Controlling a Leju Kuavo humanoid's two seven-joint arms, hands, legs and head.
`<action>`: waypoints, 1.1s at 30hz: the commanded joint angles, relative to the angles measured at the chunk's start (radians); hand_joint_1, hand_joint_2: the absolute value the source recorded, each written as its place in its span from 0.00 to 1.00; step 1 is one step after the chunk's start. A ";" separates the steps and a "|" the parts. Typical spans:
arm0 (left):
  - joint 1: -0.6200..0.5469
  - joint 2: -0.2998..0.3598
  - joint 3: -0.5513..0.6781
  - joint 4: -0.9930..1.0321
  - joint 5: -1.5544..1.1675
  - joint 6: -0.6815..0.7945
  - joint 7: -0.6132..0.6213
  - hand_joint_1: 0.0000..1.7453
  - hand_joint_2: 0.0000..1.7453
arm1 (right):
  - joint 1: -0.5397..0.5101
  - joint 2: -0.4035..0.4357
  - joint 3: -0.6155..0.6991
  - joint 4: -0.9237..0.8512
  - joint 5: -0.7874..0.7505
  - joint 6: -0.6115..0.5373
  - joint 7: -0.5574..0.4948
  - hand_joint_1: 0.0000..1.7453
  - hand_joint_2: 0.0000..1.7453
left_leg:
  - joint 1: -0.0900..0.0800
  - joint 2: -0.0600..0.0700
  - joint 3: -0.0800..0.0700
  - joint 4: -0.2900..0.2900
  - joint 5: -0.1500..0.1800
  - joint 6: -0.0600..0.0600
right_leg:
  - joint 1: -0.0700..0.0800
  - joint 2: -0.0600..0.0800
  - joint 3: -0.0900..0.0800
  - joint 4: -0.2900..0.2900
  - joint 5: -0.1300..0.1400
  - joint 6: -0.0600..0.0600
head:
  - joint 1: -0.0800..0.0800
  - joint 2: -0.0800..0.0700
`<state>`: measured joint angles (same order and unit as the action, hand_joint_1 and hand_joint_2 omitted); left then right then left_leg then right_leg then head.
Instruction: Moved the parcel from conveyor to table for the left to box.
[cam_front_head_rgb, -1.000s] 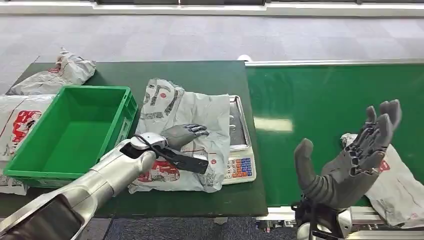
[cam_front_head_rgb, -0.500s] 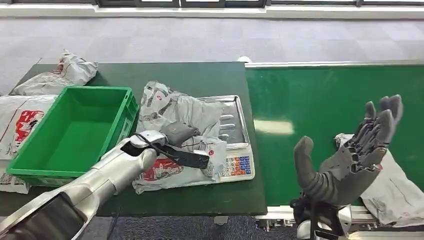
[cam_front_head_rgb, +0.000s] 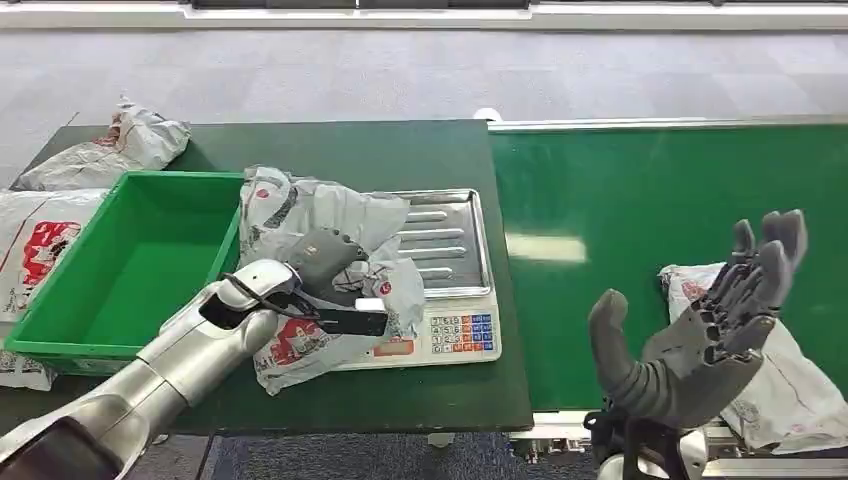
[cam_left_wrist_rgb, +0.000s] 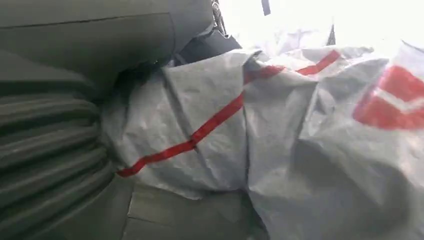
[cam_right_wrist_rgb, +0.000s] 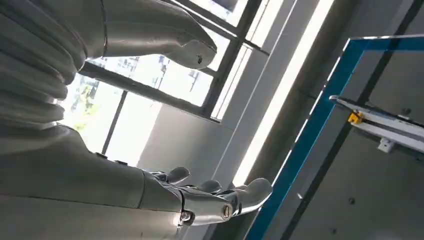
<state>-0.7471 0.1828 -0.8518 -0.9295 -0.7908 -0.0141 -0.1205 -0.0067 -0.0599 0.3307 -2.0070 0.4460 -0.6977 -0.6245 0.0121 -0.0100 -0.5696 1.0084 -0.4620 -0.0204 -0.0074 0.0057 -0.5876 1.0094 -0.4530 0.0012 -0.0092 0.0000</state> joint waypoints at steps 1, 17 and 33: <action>0.079 0.154 0.164 -0.428 -0.037 0.030 0.015 1.00 1.00 | 0.075 0.009 -0.056 -0.040 0.006 0.000 -0.007 0.00 1.00 | 0.000 0.001 -0.004 0.000 -0.001 0.001 | 0.000 0.001 -0.004 0.000 0.000 0.000 | 0.000 0.000; 0.127 0.260 0.257 -0.597 -0.153 0.137 0.035 1.00 1.00 | 0.100 0.024 -0.072 -0.035 -0.001 0.000 -0.024 0.00 1.00 | 0.000 0.002 -0.009 0.000 -0.002 0.000 | 0.000 0.002 -0.010 0.000 0.000 0.000 | 0.000 0.000; 0.317 0.285 0.682 -0.426 -0.194 0.283 0.092 1.00 1.00 | 0.164 0.030 -0.113 -0.062 0.021 0.000 -0.020 0.00 1.00 | -0.001 0.007 -0.004 -0.006 -0.001 0.001 | -0.001 0.006 -0.007 -0.005 0.000 -0.001 | 0.000 0.000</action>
<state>-0.5440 0.4784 -0.4412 -1.4820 -0.9972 0.2446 -0.0340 0.1353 -0.0500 0.2552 -2.0657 0.4608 -0.6977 -0.6516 0.0126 -0.0085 -0.5792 1.0080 -0.4639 -0.0213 -0.0072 0.0070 -0.5983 1.0096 -0.4547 -0.0003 -0.0092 0.0000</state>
